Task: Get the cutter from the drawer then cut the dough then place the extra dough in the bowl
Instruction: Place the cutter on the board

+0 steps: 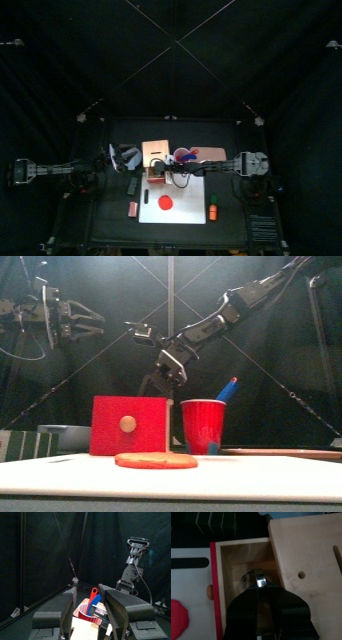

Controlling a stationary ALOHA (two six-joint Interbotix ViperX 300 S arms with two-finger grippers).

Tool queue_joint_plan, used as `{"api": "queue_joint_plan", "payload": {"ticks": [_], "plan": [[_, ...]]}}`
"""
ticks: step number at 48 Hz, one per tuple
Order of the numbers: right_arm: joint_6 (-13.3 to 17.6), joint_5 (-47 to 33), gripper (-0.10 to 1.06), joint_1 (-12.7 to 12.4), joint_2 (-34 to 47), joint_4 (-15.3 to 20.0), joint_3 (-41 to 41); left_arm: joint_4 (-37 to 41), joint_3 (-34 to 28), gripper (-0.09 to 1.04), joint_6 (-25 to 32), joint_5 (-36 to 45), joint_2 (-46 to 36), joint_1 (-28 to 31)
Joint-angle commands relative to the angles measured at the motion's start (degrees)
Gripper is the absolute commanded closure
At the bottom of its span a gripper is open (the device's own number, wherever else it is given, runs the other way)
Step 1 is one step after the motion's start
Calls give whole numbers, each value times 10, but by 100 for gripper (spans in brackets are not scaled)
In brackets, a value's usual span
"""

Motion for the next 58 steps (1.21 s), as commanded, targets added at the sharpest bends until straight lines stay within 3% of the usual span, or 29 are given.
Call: {"api": "queue_joint_plan", "payload": {"ticks": [1, 11, 32, 44, 58], "plan": [[-1, 4, 50, 4, -44, 0, -25, 0, -6, 15, 1, -5, 1, 3], [-3, 40, 50, 33, -93, 0, -23, -5, -6, 15, 2, -5, 1, 6], [1, 58, 50, 38, -199, 0, 24, -14, -6, 15, 2, -5, 0, 24], [0, 81, 50, 53, -327, -2, 133, -13, -7, 15, 2, -5, 0, 33], [4, 61, 50, 108, -413, 5, 307, -14, -15, 15, 2, -5, 1, 36]]}}
